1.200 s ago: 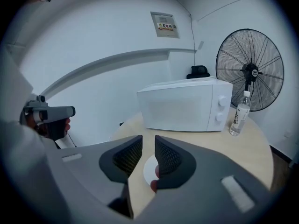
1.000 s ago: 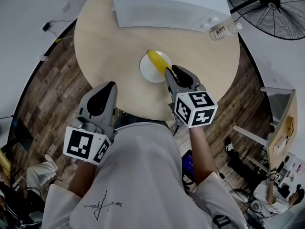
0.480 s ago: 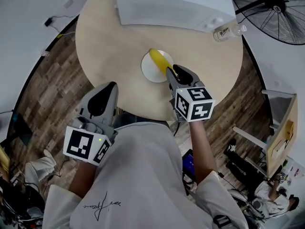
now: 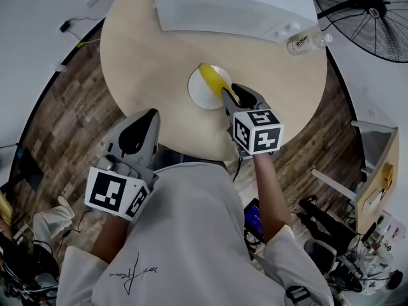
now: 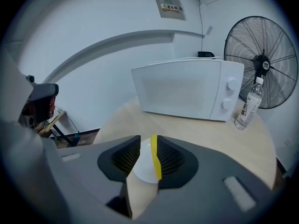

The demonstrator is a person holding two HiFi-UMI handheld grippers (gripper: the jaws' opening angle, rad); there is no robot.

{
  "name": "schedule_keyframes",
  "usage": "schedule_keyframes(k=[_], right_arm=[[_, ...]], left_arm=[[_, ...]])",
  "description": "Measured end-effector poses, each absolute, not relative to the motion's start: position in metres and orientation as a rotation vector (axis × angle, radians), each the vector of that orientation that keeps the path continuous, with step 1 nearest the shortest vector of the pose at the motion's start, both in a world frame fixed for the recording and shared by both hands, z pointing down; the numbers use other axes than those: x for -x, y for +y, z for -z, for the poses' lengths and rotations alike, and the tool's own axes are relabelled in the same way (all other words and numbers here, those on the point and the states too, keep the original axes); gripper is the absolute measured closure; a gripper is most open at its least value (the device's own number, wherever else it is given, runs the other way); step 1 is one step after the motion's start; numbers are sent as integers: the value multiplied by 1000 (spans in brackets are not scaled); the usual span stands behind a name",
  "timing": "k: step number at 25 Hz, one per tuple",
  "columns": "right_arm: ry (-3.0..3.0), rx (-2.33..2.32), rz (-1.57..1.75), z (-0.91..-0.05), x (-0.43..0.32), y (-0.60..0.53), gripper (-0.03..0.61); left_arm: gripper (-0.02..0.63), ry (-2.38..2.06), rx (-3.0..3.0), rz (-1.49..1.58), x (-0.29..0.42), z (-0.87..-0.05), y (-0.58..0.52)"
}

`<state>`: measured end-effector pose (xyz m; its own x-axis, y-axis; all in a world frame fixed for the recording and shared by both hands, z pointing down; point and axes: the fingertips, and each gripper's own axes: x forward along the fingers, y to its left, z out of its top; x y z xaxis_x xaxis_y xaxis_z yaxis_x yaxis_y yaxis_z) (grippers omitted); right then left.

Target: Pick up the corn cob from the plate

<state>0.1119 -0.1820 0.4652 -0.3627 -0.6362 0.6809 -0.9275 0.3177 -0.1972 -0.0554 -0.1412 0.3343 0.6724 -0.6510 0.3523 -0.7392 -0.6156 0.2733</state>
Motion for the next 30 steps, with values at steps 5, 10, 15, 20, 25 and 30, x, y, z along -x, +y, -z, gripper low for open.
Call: schedule_keyframes(k=[5,10,15,20,25,30], right_arm=[[-2078,-1311,-772,-481,-113,-183,454],[-2060,-1288,-771,-492,-117,-187,440],[-2046,-1256,-782,-502,-120,-192,423],[-2028,-1209,-790,-515,-120,-195,405],[-2008,-1173,-798,-527,-118,-198,390],[-1983,-1138,-797,-539,-117,-200,376]], left_arm=[[621,-1085,-2489,-327,52,-337,-140],[621,-1093,-2480,-336,48,-339,-141],[621,-1111,-2465,-349,46,-342,-144],[621,-1124,-2449,-363,44,-347,-146],[621,-1127,-2439,-372,43,-349,-148],[621,-1141,-2429,-372,47,-349,-151]])
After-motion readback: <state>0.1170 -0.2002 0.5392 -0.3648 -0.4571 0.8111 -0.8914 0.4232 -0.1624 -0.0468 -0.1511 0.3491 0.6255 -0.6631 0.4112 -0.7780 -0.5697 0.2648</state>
